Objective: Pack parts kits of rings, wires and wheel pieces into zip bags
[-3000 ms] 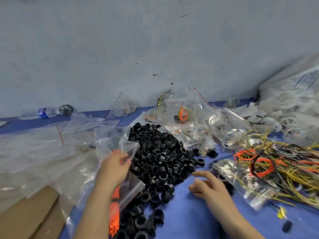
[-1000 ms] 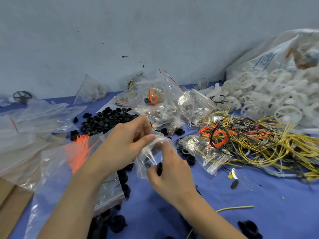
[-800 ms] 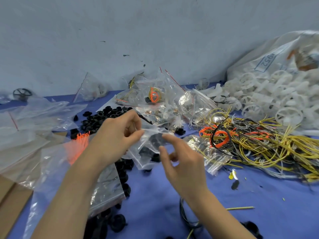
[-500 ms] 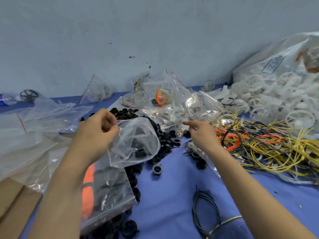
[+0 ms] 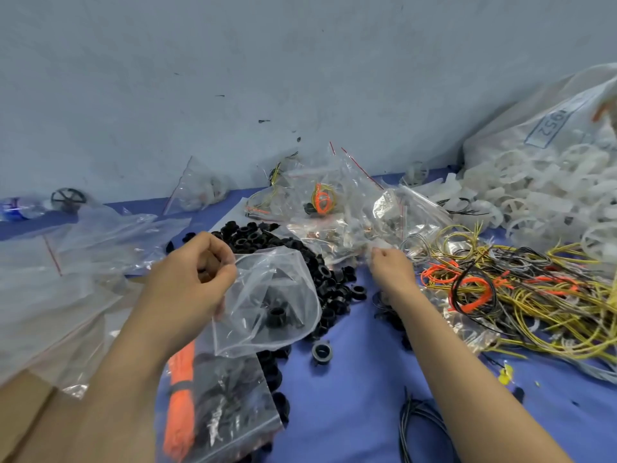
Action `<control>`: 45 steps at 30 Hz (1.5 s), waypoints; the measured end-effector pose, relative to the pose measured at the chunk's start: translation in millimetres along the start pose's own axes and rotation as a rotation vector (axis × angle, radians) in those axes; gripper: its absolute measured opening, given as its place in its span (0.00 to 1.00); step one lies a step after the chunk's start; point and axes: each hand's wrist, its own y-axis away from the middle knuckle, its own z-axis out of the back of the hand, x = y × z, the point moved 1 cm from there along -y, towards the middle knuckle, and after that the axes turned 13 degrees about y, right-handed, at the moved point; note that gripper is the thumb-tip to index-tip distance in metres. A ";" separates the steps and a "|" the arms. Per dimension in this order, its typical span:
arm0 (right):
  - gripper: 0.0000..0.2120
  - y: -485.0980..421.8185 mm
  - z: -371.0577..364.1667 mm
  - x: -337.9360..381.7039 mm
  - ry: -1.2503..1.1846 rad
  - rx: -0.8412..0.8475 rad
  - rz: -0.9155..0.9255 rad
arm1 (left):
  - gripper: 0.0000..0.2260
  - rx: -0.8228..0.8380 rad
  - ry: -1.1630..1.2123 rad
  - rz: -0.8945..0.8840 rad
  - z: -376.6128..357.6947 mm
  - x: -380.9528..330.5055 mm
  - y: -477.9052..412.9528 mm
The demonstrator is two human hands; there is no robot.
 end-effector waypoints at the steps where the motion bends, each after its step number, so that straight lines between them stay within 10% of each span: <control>1: 0.17 6.2 5.7 -1.7 -0.090 -0.048 0.015 | 0.09 0.000 -0.003 -0.002 -0.9 -0.4 -0.1; 8: 0.03 44.9 89.4 -0.4 -0.620 -0.256 0.054 | 0.17 0.022 0.022 -0.126 -19.1 -14.1 3.3; 20: 0.05 97.9 145.4 35.9 -0.977 0.270 0.503 | 0.17 0.251 0.051 0.059 -77.7 -30.7 21.2; 26: 0.06 103.2 129.9 46.2 -0.826 0.420 0.535 | 0.11 0.089 0.371 0.061 -64.7 -42.4 23.3; 38: 0.13 138.7 74.6 79.1 -0.713 0.845 0.462 | 0.26 0.116 0.291 -0.473 -60.0 -53.4 26.1; 45: 0.13 133.0 75.9 82.3 0.313 0.417 0.798 | 0.26 0.127 0.273 -0.464 -63.7 -51.9 24.8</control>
